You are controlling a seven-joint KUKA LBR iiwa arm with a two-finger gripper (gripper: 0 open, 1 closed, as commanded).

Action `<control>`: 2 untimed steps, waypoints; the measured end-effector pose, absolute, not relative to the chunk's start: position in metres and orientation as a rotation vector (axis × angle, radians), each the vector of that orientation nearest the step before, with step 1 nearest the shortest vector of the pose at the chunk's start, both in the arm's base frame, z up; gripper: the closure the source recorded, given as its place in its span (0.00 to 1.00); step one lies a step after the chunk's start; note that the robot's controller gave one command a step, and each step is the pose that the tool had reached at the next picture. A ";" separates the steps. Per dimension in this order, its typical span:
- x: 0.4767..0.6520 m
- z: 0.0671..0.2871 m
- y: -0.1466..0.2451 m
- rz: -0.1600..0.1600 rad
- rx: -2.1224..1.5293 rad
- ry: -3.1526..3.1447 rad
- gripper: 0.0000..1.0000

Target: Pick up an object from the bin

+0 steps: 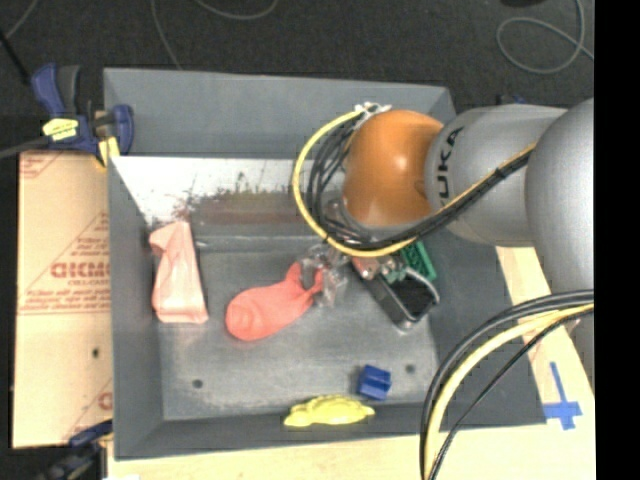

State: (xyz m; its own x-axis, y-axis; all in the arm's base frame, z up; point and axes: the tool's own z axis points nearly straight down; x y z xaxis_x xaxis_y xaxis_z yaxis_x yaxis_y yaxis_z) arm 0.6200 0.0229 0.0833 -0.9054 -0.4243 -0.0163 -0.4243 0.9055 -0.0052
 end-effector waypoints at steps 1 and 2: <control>0.626 0.079 0.053 -0.003 -0.625 3.049 1.00; 0.626 0.079 0.053 -0.003 -0.623 3.050 1.00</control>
Offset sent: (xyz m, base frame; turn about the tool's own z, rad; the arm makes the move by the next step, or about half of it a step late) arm 0.0000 0.0000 0.0000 0.0000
